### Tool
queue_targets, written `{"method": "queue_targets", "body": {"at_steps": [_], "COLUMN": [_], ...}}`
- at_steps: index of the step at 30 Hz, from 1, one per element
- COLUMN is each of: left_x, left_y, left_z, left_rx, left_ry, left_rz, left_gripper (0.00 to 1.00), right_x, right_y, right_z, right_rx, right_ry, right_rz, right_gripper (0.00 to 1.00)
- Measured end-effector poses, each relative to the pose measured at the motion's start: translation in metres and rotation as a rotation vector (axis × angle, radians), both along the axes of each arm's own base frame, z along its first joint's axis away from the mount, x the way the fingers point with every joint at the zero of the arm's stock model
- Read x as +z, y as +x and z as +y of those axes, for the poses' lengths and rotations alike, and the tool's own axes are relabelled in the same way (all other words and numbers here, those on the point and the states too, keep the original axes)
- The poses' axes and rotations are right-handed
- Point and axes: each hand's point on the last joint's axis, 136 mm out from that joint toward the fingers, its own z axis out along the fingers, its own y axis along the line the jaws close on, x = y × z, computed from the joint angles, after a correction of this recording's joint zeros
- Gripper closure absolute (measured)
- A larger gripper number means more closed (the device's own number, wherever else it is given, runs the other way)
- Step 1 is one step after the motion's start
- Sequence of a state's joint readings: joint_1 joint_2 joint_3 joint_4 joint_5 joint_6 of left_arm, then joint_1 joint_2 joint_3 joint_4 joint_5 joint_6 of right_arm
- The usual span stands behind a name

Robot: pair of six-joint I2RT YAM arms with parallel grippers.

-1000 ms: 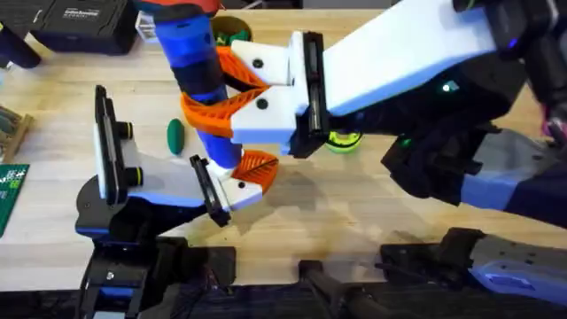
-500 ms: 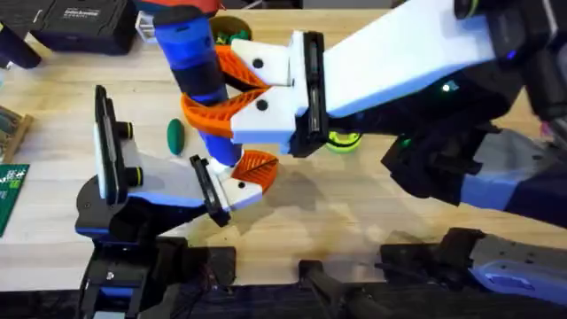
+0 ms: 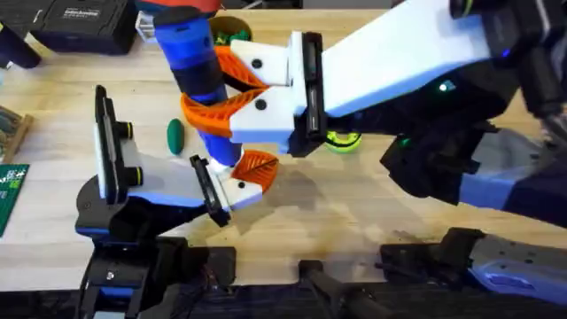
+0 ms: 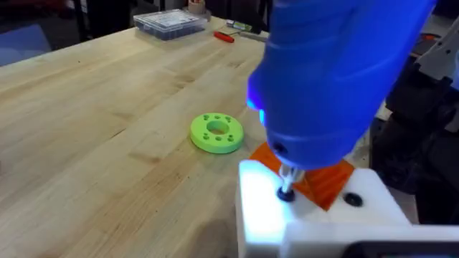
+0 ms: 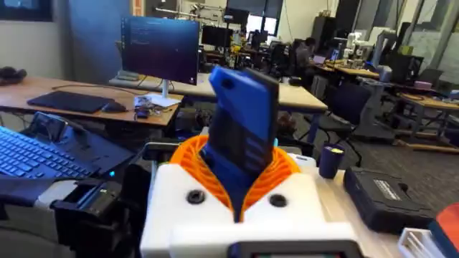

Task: Pick up the gripper from the table and insert it into the empty holder that is missing its gripper. Then pick up a screw, insert it into the mounting hole, and use the screwdriver to tighten it. Finally, clean up the table by picking up the vegetable and placing it into the bucket.

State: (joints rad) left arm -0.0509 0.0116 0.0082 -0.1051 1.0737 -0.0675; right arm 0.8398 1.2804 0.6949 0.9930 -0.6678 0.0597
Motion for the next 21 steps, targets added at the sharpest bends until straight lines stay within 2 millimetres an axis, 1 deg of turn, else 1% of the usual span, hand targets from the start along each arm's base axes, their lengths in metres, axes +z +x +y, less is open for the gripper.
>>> {"method": "queue_targets", "body": {"at_steps": [21], "left_x": [-0.0001], "left_y": [-0.0001], "left_z": [0.0], "left_rx": [0.0], "left_ry": [0.0], "left_rz": [0.001], "left_gripper": [0.988], "right_x": [-0.0026], "right_y": [0.0013], "right_z": [0.0013], "right_rx": [0.0], "right_ry": [-0.015], "right_rz": [0.017], "right_gripper": [0.975]}}
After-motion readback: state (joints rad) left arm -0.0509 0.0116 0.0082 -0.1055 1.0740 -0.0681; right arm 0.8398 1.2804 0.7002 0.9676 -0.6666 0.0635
